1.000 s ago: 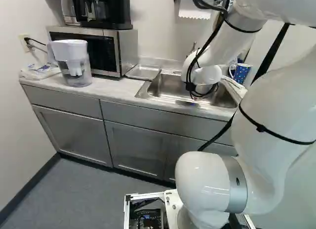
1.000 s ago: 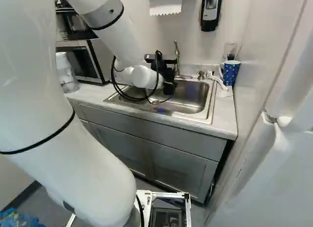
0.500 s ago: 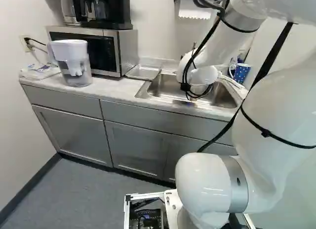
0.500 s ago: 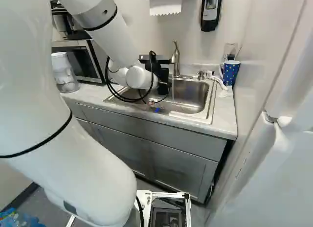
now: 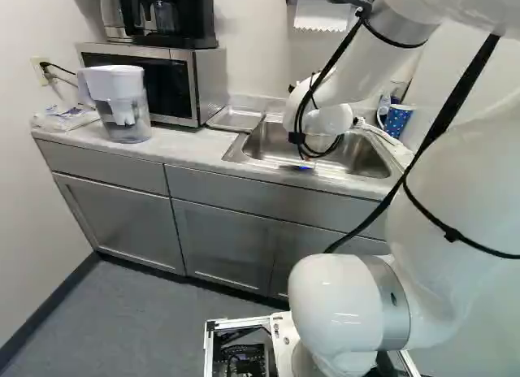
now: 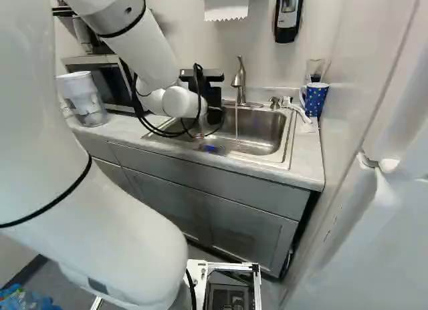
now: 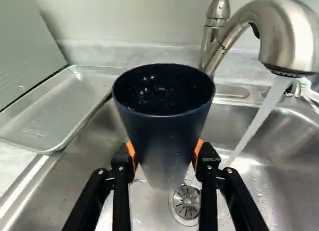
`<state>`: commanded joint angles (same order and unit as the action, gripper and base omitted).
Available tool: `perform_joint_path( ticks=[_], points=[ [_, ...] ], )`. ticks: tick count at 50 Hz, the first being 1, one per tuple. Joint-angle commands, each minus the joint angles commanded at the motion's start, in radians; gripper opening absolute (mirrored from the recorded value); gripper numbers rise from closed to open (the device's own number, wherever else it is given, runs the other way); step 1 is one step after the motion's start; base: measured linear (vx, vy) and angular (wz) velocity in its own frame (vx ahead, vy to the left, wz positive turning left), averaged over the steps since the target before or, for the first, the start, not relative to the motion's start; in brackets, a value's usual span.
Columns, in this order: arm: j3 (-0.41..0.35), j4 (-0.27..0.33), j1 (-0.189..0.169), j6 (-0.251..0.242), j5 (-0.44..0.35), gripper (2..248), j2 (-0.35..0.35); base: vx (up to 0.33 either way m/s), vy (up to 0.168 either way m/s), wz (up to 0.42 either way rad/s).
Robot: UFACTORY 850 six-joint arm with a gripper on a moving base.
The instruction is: Rinse the cup and place it in the tray
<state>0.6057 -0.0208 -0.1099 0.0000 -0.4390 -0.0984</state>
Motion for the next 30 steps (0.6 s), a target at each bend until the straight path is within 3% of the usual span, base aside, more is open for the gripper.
perform_joint_path(
  ticks=[15,30],
  points=[
    [0.04,0.0,0.047,0.0,0.0,124,0.005,0.0,0.0,0.0],
    [0.046,0.0,0.053,0.0,0.0,124,-0.023,0.0,0.0,0.0]
  ],
)
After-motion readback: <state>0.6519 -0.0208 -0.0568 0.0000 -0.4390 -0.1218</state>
